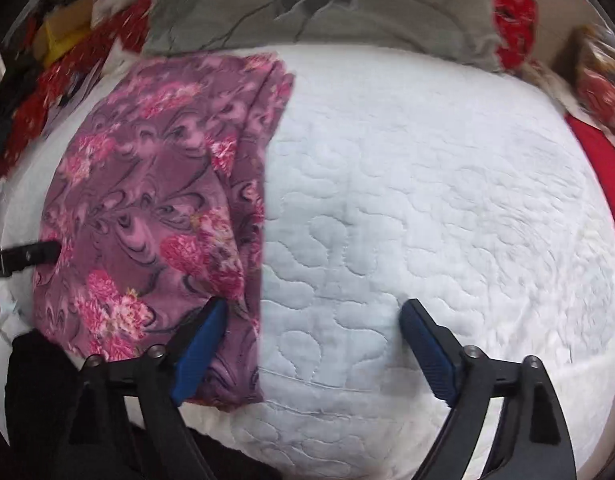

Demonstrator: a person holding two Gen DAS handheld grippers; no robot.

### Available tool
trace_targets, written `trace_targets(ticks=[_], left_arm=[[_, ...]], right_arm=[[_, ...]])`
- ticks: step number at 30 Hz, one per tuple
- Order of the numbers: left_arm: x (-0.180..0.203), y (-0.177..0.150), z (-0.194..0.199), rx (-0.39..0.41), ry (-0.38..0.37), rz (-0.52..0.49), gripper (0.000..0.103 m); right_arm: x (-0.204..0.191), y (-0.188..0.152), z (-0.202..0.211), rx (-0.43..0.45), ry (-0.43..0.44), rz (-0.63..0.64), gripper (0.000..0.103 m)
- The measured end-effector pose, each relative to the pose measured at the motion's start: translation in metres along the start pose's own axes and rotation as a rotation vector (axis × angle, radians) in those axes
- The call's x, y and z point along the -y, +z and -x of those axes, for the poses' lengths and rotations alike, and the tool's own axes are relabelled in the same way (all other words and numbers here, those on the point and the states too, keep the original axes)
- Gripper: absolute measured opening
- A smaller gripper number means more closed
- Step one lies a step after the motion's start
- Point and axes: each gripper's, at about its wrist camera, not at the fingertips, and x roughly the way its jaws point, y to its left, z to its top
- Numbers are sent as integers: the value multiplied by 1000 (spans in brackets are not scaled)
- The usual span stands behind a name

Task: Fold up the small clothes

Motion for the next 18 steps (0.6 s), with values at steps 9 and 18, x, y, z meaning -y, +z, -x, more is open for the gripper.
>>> trace_targets(ticks=[9, 18], left_arm=[[-6, -11, -2, -40, -13, 4, 103], [-11, -14, -1, -45, -32, 30, 103]], right_arm=[[14, -7, -3, -27, -32, -128, 102], [20, -11, 0, -36, 10, -261, 103]])
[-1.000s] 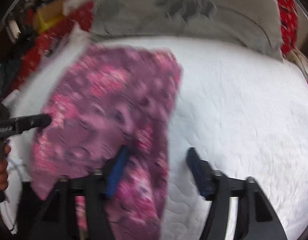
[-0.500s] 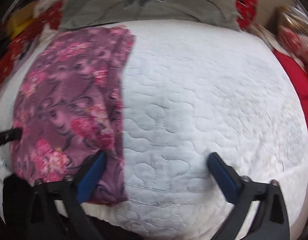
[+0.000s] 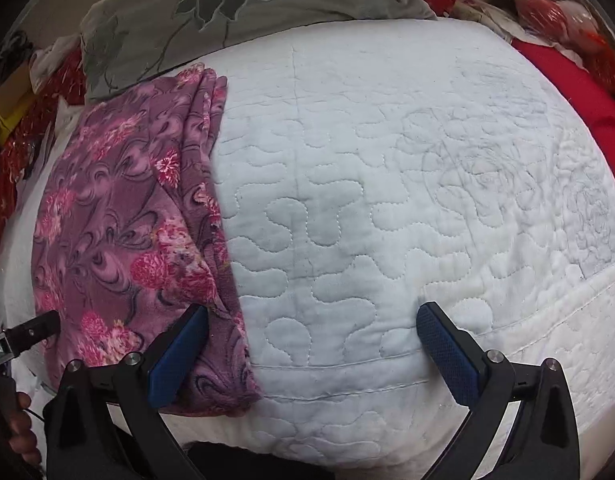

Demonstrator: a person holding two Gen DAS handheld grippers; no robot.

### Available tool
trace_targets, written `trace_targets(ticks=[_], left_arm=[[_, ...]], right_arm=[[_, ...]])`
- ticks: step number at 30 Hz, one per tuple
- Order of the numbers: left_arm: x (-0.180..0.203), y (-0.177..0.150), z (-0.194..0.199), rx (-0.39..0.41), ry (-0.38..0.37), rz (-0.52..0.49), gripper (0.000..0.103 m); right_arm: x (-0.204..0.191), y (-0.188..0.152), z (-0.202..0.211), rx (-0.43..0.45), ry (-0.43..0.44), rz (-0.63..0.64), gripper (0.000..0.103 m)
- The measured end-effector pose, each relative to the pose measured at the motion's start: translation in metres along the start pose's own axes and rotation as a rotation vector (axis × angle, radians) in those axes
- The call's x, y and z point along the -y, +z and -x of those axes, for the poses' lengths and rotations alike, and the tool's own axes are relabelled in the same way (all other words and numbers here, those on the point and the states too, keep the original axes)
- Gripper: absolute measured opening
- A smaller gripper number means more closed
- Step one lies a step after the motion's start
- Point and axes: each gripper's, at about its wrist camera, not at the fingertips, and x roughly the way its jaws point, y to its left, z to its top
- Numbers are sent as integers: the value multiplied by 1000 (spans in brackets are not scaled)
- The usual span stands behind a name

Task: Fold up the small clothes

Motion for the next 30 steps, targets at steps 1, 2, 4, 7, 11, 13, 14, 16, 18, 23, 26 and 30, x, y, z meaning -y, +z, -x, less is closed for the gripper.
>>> trace_targets(ticks=[1, 2, 4, 7, 11, 13, 14, 16, 18, 23, 26, 30], left_arm=[[-1, -1, 0, 3, -2, 4, 103], [-3, -2, 1, 6, -7, 11, 103], [-17, -6, 3, 15, -18, 25, 103], [-23, -15, 7, 47, -12, 29, 103], [-23, -29, 10, 18, 23, 26, 103], [-26, -36, 14, 11, 33, 21, 103], [-27, -39, 16, 12, 36, 24, 103], [-33, -50, 24, 29, 40, 43, 103], [-38, -60, 35, 61, 49, 54, 103], [-41, -85, 63, 146, 105, 12, 103], [-40, -99, 81, 208, 148, -32, 103], [-35, -116, 101, 277, 197, -82, 103]], right_arm=[[3, 0, 0, -1, 4, 7, 103], [4, -1, 1, 2, 6, 13, 103], [5, -4, 3, 22, 8, 12, 103], [-3, -9, 5, 28, -47, 73, 102], [-12, -15, 12, 46, -116, 125, 102], [-11, -17, 17, 40, -136, 138, 102], [-9, -19, 20, 33, -142, 141, 102], [-2, -23, 29, 15, -140, 130, 103], [3, -26, 39, 15, -146, 115, 103], [3, -40, 67, 62, -182, 140, 103], [-6, -51, 84, 104, -172, 174, 103], [-21, -67, 102, 168, -164, 233, 103]])
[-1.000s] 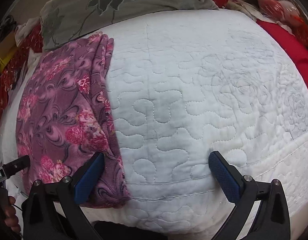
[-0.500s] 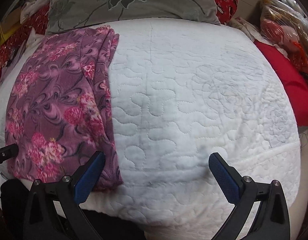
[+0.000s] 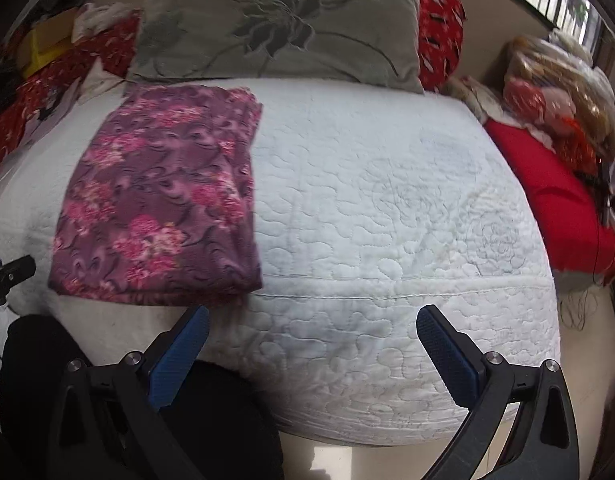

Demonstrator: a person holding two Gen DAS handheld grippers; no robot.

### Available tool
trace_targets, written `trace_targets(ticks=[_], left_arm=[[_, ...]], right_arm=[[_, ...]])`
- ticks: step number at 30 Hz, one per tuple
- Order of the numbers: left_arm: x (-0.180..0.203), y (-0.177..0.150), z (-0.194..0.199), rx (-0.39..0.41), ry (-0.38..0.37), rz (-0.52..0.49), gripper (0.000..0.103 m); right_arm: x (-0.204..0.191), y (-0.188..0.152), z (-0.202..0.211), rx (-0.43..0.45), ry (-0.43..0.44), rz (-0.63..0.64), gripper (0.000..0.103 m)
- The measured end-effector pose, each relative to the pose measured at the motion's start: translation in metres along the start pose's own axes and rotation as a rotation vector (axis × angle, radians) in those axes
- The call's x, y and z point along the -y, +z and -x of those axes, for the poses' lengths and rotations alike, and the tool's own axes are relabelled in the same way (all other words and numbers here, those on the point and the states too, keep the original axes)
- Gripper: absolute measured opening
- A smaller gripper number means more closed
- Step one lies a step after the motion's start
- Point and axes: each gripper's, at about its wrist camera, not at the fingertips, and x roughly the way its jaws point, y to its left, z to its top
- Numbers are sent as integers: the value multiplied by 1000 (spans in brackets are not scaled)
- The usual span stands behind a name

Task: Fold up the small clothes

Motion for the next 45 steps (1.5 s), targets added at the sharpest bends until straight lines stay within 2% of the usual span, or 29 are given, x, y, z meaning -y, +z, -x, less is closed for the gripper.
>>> trace_targets(ticks=[2, 6, 11, 28, 45], left_arm=[[0, -5, 11, 37, 18, -26, 103], [7, 8, 16, 81, 21, -49, 103], [14, 13, 25, 128, 29, -73, 103], [26, 7, 44, 182, 23, -100, 103], [44, 2, 57, 189, -48, -142, 103]], right_arm=[[-7, -2, 9, 36, 4, 26, 103], [-16, -5, 27, 105, 14, 62, 103], [-13, -1, 40, 159, 32, 55, 103], [-7, -1, 51, 191, 31, -4, 103], [-1, -5, 59, 203, 5, -25, 103]])
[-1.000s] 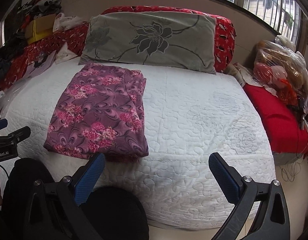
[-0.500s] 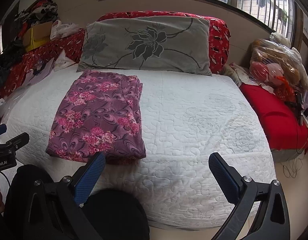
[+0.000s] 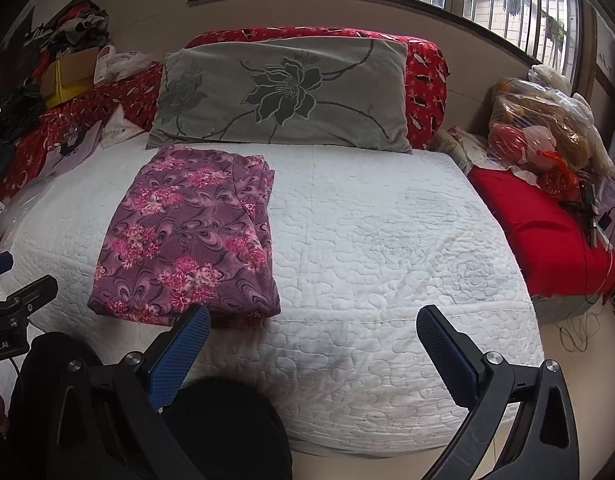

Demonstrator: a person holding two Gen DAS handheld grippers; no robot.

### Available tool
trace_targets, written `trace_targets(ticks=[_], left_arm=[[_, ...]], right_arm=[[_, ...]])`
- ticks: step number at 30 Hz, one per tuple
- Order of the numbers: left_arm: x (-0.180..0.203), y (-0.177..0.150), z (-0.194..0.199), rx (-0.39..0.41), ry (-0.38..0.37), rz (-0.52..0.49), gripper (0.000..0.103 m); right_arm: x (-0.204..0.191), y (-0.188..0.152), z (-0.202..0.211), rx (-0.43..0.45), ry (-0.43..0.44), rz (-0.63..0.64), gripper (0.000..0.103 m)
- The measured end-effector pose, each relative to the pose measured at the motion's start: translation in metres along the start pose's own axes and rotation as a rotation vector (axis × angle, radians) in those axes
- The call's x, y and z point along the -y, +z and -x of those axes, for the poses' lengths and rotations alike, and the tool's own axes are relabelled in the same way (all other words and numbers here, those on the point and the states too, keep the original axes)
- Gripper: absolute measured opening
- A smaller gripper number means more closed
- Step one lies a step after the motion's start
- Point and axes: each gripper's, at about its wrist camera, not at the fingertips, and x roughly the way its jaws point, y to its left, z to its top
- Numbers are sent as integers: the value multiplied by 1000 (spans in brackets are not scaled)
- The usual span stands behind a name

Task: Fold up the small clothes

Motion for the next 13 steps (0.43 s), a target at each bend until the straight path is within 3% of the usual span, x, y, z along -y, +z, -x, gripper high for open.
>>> trace_targets(ticks=[13], left_arm=[[9, 5, 2, -19, -66, 22, 103]], right_arm=[[11, 3, -6, -21, -8, -39, 103]])
